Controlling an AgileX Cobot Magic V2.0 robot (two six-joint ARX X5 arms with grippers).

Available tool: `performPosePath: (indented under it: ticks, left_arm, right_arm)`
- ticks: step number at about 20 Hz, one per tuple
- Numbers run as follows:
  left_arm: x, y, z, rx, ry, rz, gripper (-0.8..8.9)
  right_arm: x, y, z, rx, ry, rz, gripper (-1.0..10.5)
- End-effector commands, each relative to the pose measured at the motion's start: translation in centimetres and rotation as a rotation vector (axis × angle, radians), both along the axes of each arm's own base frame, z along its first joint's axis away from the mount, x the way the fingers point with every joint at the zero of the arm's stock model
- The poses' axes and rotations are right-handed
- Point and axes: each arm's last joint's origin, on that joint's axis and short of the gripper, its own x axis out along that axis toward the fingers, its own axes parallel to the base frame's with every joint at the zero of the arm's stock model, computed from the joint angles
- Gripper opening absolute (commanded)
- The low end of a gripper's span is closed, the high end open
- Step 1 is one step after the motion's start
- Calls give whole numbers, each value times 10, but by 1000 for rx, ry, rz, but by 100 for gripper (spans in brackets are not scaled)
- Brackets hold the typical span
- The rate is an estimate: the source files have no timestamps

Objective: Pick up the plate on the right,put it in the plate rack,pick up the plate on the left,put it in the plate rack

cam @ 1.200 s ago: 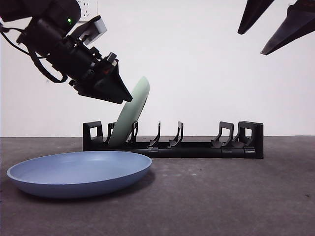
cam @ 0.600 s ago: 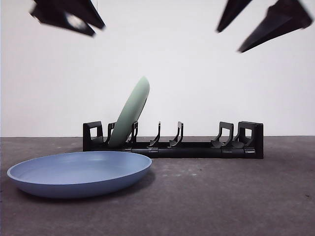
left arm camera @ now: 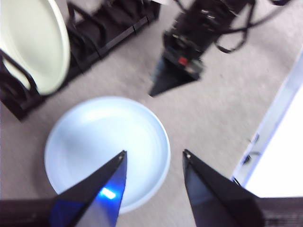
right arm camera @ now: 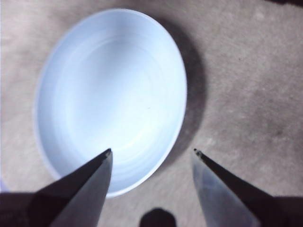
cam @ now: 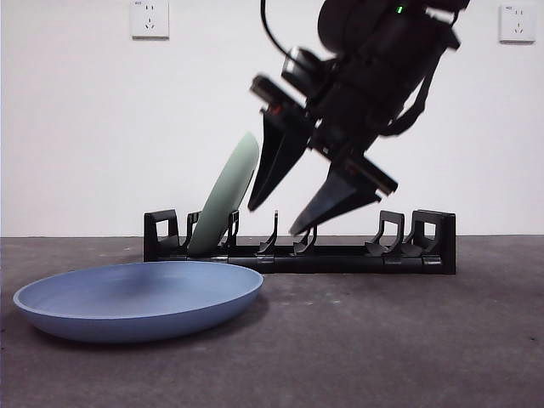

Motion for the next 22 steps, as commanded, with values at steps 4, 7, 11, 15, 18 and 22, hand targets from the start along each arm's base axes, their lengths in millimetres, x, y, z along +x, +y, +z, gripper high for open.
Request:
performPosePath:
  ticks: [4,7,11,15,18,22]
  left_arm:
    - [-3,-3,0,-4,19,-44,199]
    - [-4,-5,0,-7,21,-57,199]
    - [-4,-5,0,-7,20,-57,199]
    - [-4,-5,0,-8,20,-57,199]
    - [-4,-5,0,-7,20,-57,199]
    - [-4,-5,0,-7,20,-58,199]
  right_arm:
    - [5,11,-30,-26,56,-16,280]
    - [6,19,-41,-27,68,-10,280]
    - [7,25,-51,-37,70,-24,278]
    - [8,25,-55,-43,77,-27,154]
    - [8,26,-59,-47,93,-36,154]
    - [8,28,-64,-55,100,-40,146]
